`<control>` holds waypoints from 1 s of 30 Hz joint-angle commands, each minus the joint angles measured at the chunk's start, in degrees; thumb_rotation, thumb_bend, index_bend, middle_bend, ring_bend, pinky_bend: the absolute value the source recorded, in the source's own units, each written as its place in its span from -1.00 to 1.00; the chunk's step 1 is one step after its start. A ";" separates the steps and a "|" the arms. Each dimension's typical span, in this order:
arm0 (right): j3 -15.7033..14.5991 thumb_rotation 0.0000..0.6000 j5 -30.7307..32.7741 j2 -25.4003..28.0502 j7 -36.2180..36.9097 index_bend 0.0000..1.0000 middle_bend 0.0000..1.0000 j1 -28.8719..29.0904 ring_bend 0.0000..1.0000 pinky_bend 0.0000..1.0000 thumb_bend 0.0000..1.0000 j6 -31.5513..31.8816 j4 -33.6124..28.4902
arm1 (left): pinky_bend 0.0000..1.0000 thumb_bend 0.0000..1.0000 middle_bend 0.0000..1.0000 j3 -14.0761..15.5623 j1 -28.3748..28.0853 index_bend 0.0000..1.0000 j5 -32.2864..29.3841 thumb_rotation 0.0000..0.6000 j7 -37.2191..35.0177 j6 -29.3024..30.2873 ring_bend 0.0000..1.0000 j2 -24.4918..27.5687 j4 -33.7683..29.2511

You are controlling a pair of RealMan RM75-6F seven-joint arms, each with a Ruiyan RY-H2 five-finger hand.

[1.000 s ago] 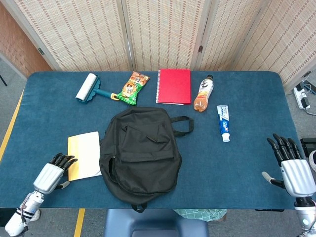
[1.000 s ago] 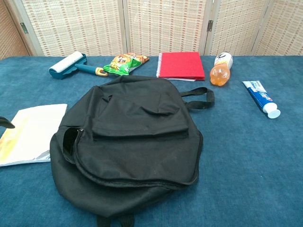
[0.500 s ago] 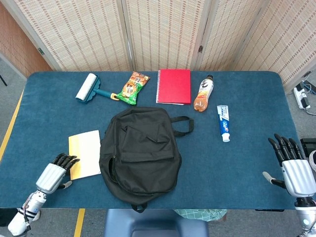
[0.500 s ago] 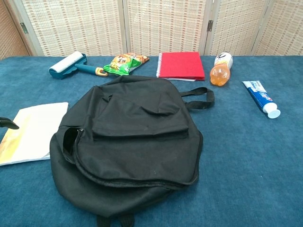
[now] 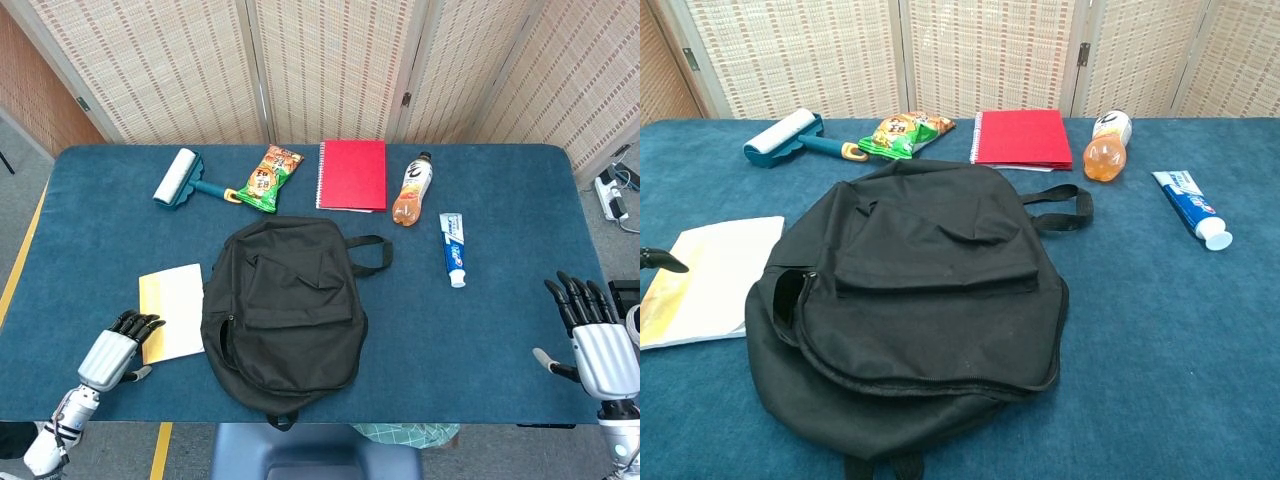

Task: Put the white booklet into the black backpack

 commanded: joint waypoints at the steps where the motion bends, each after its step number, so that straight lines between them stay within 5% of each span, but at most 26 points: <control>1: -0.01 1.00 -0.07 0.00 -0.08 -1.00 -0.90 0.04 -0.95 -1.00 -1.00 -0.03 -0.05 | -0.62 -0.48 -0.54 0.11 -0.02 -0.53 0.07 1.00 -0.32 0.03 -0.56 -0.16 0.29; 5: 0.00 1.00 0.09 -0.07 -0.26 -1.00 -0.90 0.05 -0.95 -1.00 -1.00 -0.17 -0.09 | -0.62 -0.32 -0.54 0.29 0.09 -0.53 0.08 1.00 -0.71 -0.13 -0.56 -0.27 0.69; 30: 0.26 1.00 0.27 -0.18 0.01 -1.00 -0.90 -0.30 -0.94 -1.00 -1.00 0.54 -0.09 | -0.54 -0.12 -0.42 -0.99 -1.28 -0.42 -1.26 1.00 -2.57 -1.64 -0.46 -5.47 5.50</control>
